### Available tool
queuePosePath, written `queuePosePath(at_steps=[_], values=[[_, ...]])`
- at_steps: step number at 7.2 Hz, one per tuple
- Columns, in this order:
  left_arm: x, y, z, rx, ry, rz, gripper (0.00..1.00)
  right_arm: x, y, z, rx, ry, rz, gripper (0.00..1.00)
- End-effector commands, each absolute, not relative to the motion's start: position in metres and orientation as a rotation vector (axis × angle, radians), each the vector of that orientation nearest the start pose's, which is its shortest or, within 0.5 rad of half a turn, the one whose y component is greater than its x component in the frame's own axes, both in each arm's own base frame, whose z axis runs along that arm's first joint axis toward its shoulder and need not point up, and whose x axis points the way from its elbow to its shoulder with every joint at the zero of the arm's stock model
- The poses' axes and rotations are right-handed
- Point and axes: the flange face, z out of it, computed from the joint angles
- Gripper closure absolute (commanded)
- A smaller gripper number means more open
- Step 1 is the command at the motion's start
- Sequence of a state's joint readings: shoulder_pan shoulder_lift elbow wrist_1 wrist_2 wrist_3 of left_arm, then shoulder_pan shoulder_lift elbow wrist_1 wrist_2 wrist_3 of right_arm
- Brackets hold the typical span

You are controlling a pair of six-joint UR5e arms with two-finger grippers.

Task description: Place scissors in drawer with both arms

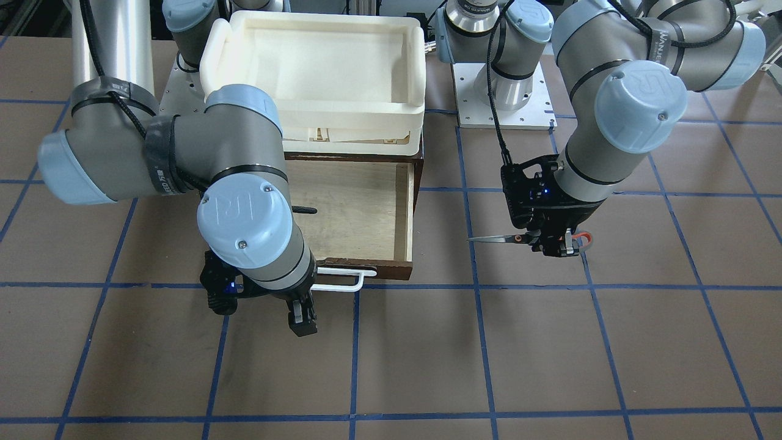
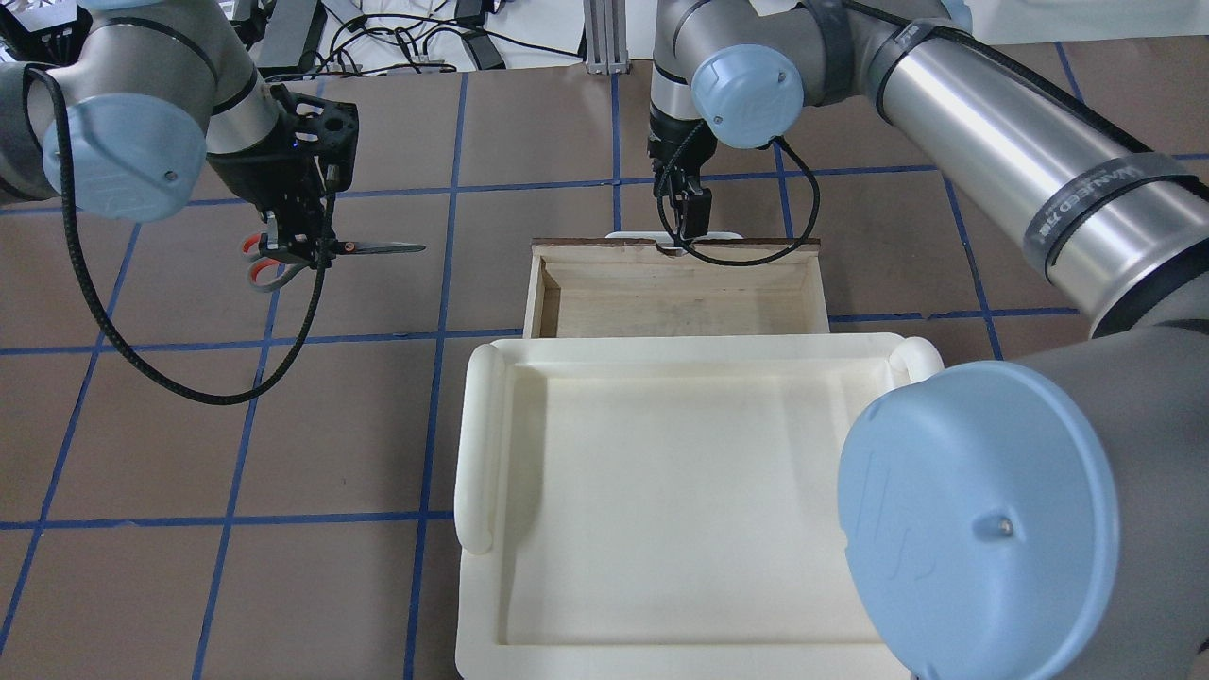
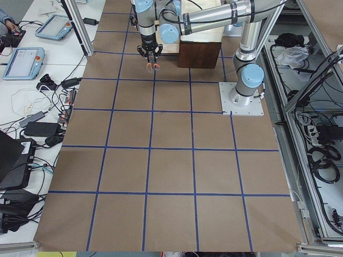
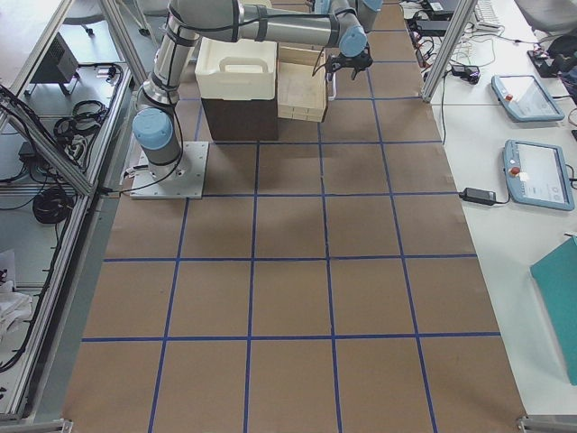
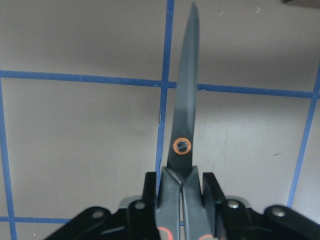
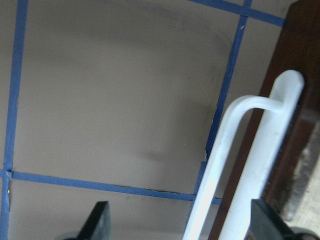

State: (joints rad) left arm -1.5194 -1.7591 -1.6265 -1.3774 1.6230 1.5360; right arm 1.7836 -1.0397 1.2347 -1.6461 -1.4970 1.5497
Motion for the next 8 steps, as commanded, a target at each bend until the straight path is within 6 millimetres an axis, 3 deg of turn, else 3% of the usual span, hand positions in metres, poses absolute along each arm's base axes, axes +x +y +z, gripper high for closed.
queuePosePath(at_steps=[1, 2, 4, 6, 7, 8], values=[[-0.105, -0.557, 0.383, 2.123, 2.331, 0.125, 1.00, 0.270, -0.623, 0.391, 1.747, 2.667, 0.094, 0.00], [-0.123, -0.551, 0.388, 2.083, 2.359, 0.122, 1.00, 0.260, -0.621, 0.405, 1.508, 2.828, 0.028, 0.00], [-0.180, -0.529, 0.397, 2.026, 2.392, 0.125, 1.00, 0.214, -0.611, 0.449, 1.099, 3.005, -0.064, 0.00], [-0.230, -0.512, 0.396, 2.051, 2.422, 0.095, 1.00, 0.184, -0.595, 0.473, 0.617, 3.127, -0.101, 0.00], [-0.265, -0.498, 0.390, 2.048, 2.435, 0.100, 1.00, 0.167, -0.591, 0.485, 0.551, 3.130, -0.112, 0.00], [-0.295, -0.483, 0.388, 2.096, 2.383, 0.099, 1.00, 0.163, -0.582, 0.504, 0.491, 3.101, -0.145, 0.00]])
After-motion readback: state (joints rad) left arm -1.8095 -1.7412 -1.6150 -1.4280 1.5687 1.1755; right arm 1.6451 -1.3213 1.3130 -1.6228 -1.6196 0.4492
